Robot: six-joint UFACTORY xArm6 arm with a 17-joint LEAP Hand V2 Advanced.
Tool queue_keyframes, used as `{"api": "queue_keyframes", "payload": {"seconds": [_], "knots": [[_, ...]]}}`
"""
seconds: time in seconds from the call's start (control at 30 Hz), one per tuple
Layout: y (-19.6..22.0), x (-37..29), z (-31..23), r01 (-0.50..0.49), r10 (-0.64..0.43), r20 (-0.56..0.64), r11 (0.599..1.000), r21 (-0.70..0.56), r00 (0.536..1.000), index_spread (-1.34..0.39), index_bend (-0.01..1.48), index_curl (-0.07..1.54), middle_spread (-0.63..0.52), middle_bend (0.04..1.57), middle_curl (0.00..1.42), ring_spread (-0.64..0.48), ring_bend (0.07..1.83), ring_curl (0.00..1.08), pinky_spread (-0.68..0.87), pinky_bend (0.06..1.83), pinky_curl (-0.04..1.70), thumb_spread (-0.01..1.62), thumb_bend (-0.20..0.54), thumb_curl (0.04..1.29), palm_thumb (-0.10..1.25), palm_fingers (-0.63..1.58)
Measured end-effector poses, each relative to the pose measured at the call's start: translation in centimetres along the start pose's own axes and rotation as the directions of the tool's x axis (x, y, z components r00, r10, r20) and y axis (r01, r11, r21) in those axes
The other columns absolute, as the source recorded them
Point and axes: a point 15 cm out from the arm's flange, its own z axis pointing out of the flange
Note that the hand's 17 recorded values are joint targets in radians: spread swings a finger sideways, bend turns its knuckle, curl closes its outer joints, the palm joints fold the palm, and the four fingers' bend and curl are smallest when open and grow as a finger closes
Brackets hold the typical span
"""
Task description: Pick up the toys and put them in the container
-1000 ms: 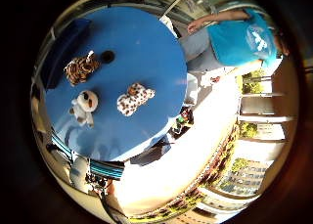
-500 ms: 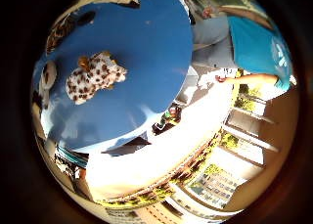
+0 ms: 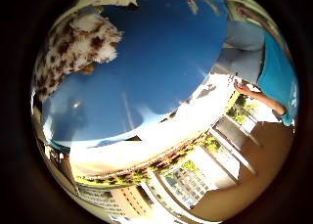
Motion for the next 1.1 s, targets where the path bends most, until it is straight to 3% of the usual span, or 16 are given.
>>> {"api": "queue_keyframes", "payload": {"seconds": [0.27,0.43,0.5,0.53,0.57,0.67,0.77,0.87,1.0,1.1], "knots": [[0.0,0.4,2.6,0.002,-0.004,-0.023,0.996,-0.091,1.0,-0.36,0.17,0.24,-0.01,0.19,0.32,0.23,0.28,0.32,0.4,0.53,0.28,1.01,-0.032,0.36,0.74,0.04],[0.0,0.5,3.5,-0.001,0.0,-0.013,0.996,-0.089,1.0,-0.3,0.23,0.28,-0.09,0.25,0.36,0.19,0.31,0.32,0.38,0.41,0.22,1.01,-0.024,0.36,0.78,0.31],[0.0,0.6,3.7,-0.002,0.001,-0.008,0.997,-0.083,1.0,-0.32,0.21,0.28,-0.12,0.34,0.4,0.15,0.47,0.36,0.33,0.39,0.2,1.01,-0.025,0.37,0.79,0.59],[0.3,0.7,3.9,-0.006,0.006,-0.002,0.997,-0.082,1.0,-0.32,0.2,0.28,-0.12,0.34,0.4,0.14,0.47,0.36,0.32,0.39,0.2,1.01,-0.025,0.37,0.79,0.59],[0.7,0.9,4.0,-0.016,0.016,0.004,0.997,-0.078,1.0,-0.35,0.12,0.26,-0.15,0.45,0.45,0.11,0.62,0.42,0.29,0.41,0.21,1.01,-0.025,0.38,0.8,0.68],[1.3,1.0,4.0,-0.036,0.037,0.022,0.998,-0.058,0.999,-0.43,0.11,0.21,-0.19,0.62,0.55,0.07,0.91,0.54,0.26,0.43,0.22,1.0,-0.02,0.4,0.83,0.75],[1.2,1.1,3.4,-0.058,0.058,0.045,0.998,0.002,0.997,-0.51,0.21,0.2,-0.24,0.73,0.64,0.03,1.1,0.64,0.26,0.53,0.24,0.99,-0.019,0.42,0.87,0.91],[0.7,1.4,2.1,-0.064,0.058,0.066,0.994,0.094,0.996,-0.62,0.27,0.19,-0.28,0.84,0.75,-0.02,1.17,0.7,0.27,0.84,0.33,0.97,-0.014,0.46,0.91,1.09],[0.9,0.4,-0.1,-0.074,0.047,0.137,0.977,0.198,0.989,-0.74,0.38,0.21,-0.3,0.94,0.86,-0.06,1.22,0.77,0.26,1.17,0.48,0.96,-0.003,0.51,0.97,1.12],[2.4,-1.5,-0.8,-0.066,0.034,0.196,0.985,0.159,0.98,-0.83,0.49,0.23,-0.31,1.0,0.94,-0.08,1.27,0.8,0.23,1.32,0.57,1.0,0.011,0.55,1.04,1.08]]}}
